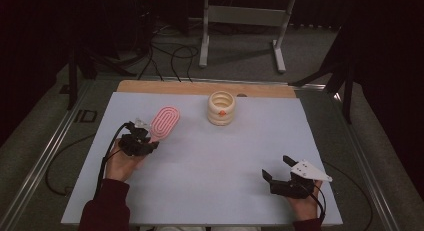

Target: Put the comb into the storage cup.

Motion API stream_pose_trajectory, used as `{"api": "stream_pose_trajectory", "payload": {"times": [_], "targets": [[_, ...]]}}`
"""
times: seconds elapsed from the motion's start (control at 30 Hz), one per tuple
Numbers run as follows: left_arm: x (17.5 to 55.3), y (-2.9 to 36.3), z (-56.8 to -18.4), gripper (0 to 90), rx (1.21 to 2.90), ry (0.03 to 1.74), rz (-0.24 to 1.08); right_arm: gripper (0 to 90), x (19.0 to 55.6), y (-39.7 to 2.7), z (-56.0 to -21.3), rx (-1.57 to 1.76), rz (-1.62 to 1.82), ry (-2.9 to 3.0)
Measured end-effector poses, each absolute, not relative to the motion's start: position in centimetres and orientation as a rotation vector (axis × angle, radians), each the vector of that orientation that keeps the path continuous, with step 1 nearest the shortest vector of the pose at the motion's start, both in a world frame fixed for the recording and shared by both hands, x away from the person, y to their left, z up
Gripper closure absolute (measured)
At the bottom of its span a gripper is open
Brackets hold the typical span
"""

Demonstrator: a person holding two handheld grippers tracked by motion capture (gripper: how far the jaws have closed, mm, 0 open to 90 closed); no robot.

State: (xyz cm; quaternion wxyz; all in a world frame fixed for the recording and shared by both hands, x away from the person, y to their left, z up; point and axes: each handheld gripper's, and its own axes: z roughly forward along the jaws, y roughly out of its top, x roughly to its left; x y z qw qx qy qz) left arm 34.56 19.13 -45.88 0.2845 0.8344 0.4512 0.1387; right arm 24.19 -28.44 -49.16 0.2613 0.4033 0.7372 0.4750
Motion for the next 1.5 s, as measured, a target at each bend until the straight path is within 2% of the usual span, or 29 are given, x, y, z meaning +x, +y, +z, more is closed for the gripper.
{"api": "stream_pose_trajectory", "payload": {"times": [0.87,1.5], "targets": [[32.1,16.5,-43.0,69.8,2.185,1.007,0.422,7.6,24.4,-27.6,-48.9,1.092,1.288,2.008],[31.8,15.3,-42.9,69.8,2.147,0.973,0.463,7.4,26.6,-25.2,-46.9,1.111,1.314,2.107]]}}
